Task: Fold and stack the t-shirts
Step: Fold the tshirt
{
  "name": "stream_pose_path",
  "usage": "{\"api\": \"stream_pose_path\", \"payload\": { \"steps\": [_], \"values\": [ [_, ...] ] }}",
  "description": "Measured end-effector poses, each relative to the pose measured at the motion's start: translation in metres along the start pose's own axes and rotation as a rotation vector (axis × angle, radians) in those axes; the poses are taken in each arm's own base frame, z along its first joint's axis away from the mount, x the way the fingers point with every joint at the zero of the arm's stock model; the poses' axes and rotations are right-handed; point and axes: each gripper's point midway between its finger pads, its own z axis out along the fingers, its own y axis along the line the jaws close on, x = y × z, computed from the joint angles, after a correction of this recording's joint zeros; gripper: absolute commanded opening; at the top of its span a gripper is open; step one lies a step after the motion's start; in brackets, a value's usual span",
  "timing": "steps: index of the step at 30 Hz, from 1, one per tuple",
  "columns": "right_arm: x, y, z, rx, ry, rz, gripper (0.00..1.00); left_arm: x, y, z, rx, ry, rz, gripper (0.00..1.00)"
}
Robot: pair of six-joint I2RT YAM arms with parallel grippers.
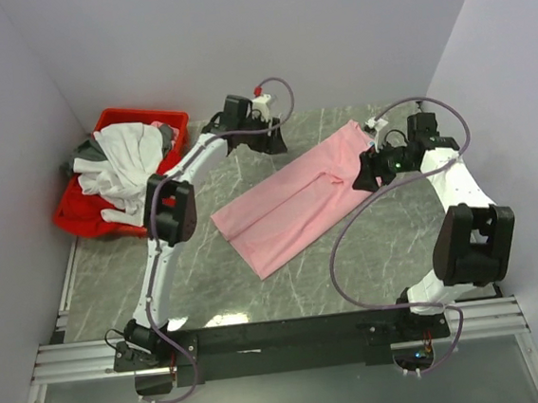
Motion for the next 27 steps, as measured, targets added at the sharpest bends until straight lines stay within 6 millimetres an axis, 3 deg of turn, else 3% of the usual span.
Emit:
{"api": "stream_pose_path", "payload": {
  "steps": [3, 7, 20, 25, 26, 27],
  "values": [
    [-0.001, 0.015, -0.002, -0.033, -0.022, -0.047, 0.69, 0.029, 0.010, 0.027, 0.038, 0.053, -0.005, 0.62],
    [-0.001, 0.019, 0.000, -0.056, -0.039, -0.055, 0.69, 0.063, 0.019, 0.047, 0.053, 0.111, -0.043, 0.60],
    [0.000, 0.021, 0.002, -0.074, -0.052, -0.046, 0.69, 0.072, 0.007, 0.054, 0.131, 0.126, -0.060, 0.46],
    [0.000, 0.021, 0.001, -0.071, -0.053, -0.043, 0.69, 0.079, -0.001, 0.058, 0.128, 0.149, -0.074, 0.13],
    [0.000, 0.021, 0.001, -0.071, -0.053, -0.042, 0.69, 0.081, 0.000, 0.059, 0.120, 0.155, -0.078, 0.00],
    [0.000, 0.020, 0.001, -0.071, -0.053, -0.041, 0.69, 0.081, 0.002, 0.059, 0.106, 0.156, -0.088, 0.00]
  ]
}}
